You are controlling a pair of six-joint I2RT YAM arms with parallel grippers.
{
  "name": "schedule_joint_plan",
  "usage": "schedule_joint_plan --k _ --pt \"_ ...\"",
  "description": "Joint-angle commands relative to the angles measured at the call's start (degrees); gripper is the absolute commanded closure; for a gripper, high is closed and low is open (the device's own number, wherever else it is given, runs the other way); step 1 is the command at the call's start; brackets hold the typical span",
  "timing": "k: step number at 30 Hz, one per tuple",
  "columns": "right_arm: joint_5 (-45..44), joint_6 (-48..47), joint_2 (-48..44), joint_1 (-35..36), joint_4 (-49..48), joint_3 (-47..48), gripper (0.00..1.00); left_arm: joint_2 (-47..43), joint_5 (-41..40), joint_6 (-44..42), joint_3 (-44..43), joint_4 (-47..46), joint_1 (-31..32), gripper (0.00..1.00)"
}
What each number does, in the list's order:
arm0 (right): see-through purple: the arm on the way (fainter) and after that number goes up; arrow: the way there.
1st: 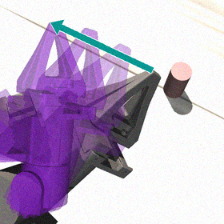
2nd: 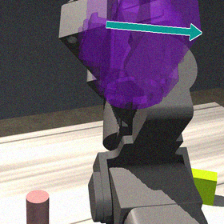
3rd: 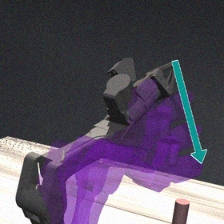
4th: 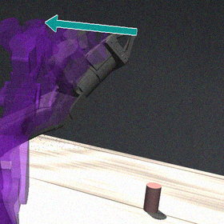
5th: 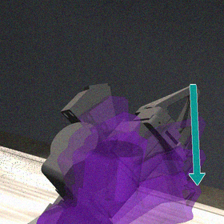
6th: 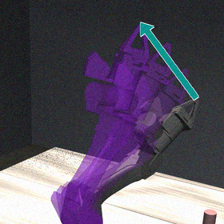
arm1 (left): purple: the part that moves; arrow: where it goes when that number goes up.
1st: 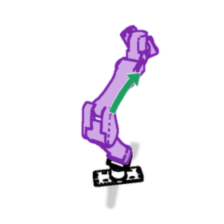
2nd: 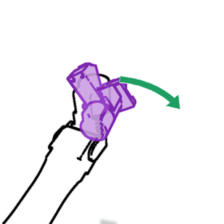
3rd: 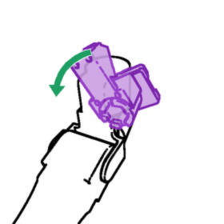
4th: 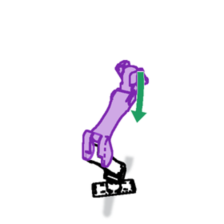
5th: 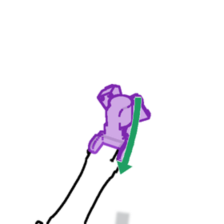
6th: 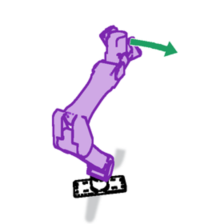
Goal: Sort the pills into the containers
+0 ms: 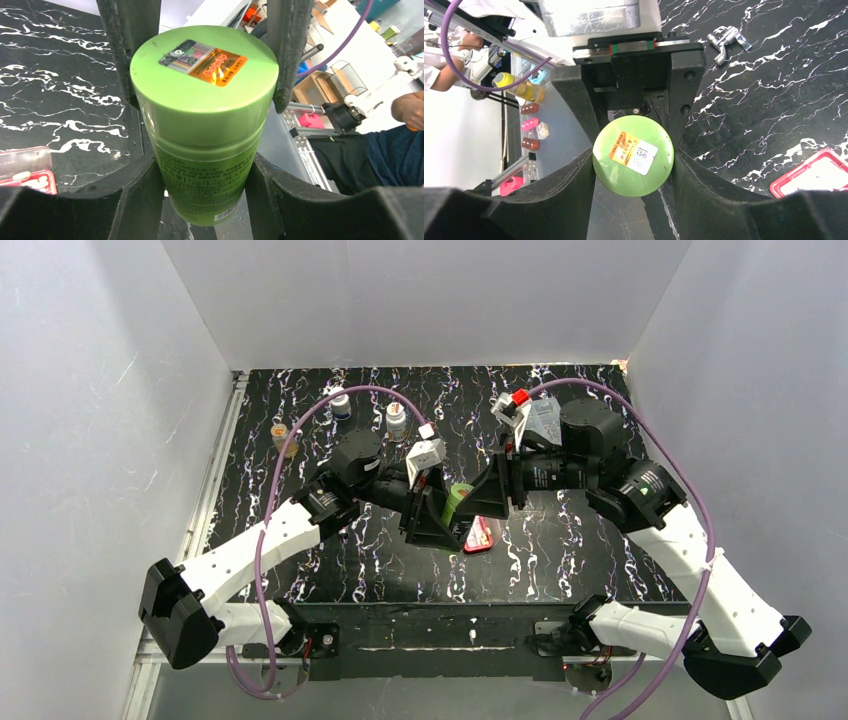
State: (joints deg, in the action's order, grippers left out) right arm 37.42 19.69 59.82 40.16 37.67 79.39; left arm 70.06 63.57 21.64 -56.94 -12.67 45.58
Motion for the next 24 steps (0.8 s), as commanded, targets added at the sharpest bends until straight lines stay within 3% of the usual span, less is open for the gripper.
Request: schedule_joint_plan --k 1,9,16,18,21,24 --pt "-3.4 3.4 1.2 0.2 0.8 3.2 0.65 -0.1 -10.1 -6.3 -3.6 7.1 -0.2 1.0" --pt "-17.3 7.2 4.3 0.9 8.1 6.9 0.72 0.7 -31.6 -10.5 -7.1 15.1 -0.2 1.0" --pt "-25.3 9.3 4.3 2.2 9.6 6.2 0.72 0.6 -37.3 -11.8 -7.5 17.4 -0.1 1.0" --pt "-24.4 9.4 4.2 2.2 8.8 5.6 0.61 0.8 -33.8 -12.3 -7.5 17.5 -0.1 1.0" --pt "-23.6 9.3 3.5 2.3 6.7 4.4 0.31 1.1 -26.8 -13.0 -7.6 17.5 0.0 1.0" --pt "-23.7 8.4 3.8 2.3 6.8 5.5 0.23 0.7 -21.4 -13.2 -6.9 17.2 0.0 1.0"
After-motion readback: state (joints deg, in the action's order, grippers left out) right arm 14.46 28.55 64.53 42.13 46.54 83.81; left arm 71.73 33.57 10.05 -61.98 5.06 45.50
